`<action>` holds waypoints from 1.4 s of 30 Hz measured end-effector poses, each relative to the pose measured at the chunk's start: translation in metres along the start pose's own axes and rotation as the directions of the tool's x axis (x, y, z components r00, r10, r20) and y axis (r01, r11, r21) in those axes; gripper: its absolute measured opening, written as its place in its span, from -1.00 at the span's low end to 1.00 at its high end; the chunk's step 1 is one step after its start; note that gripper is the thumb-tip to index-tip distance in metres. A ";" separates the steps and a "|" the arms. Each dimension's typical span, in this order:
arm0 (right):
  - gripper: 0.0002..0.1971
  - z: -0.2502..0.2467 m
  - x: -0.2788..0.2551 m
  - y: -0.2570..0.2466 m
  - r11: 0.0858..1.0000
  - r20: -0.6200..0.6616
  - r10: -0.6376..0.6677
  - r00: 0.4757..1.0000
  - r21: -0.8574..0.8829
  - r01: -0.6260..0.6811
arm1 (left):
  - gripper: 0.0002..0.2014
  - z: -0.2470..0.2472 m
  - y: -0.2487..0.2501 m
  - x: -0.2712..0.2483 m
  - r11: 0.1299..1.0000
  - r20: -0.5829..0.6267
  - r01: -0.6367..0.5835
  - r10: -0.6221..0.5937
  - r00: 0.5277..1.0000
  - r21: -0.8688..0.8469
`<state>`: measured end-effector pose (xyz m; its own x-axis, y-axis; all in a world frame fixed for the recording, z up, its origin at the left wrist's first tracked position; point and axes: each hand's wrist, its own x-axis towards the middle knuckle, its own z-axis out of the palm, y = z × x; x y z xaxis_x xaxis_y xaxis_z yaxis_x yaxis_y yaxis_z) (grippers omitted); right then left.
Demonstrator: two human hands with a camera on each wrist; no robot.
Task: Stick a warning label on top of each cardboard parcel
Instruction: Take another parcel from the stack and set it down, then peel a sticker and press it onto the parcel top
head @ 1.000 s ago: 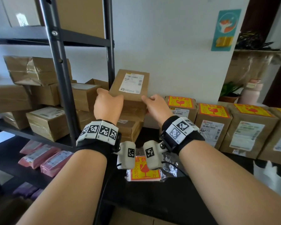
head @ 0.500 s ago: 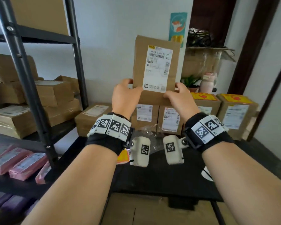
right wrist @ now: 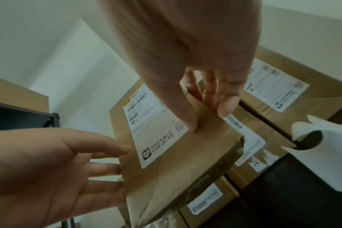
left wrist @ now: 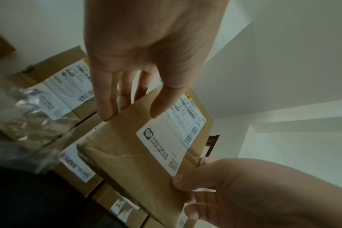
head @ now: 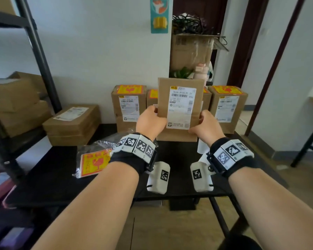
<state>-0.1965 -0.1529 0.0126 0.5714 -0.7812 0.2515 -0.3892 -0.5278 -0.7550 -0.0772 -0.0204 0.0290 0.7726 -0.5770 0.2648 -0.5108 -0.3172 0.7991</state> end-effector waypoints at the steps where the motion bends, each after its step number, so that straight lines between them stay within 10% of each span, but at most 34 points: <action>1: -0.59 0.001 0.001 0.006 1.000 0.006 0.009 1.000 -0.018 -0.009 | -0.81 0.006 -0.002 -0.001 1.000 0.013 0.013 -0.013 1.000 0.006; 15: -0.47 0.024 0.013 0.050 0.980 0.130 0.187 0.974 0.044 -0.194 | -0.63 0.049 -0.024 0.008 0.980 0.199 0.184 -0.196 0.960 0.081; 25: -0.81 0.002 -0.009 -0.006 0.977 -0.325 0.014 0.946 0.205 0.056 | -0.56 0.013 -0.023 0.009 0.989 0.003 0.101 -0.102 0.995 0.105; 34: -0.87 0.064 -0.031 -0.053 0.938 0.031 -0.248 0.968 0.257 0.232 | -0.76 -0.037 -0.065 -0.010 0.973 -0.175 0.152 -0.122 0.977 0.175; 42: -0.67 0.134 -0.007 -0.065 0.995 0.348 -0.081 0.934 0.090 0.053 | -0.61 -0.072 -0.143 -0.010 0.821 -0.115 0.453 -0.442 0.890 0.347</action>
<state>-0.0782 -0.0686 -0.0210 0.8163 -0.5712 0.0856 -0.2918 -0.5358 -0.7923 0.0150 0.0852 -0.0490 0.9565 -0.2863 -0.0553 -0.2005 -0.7832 0.5885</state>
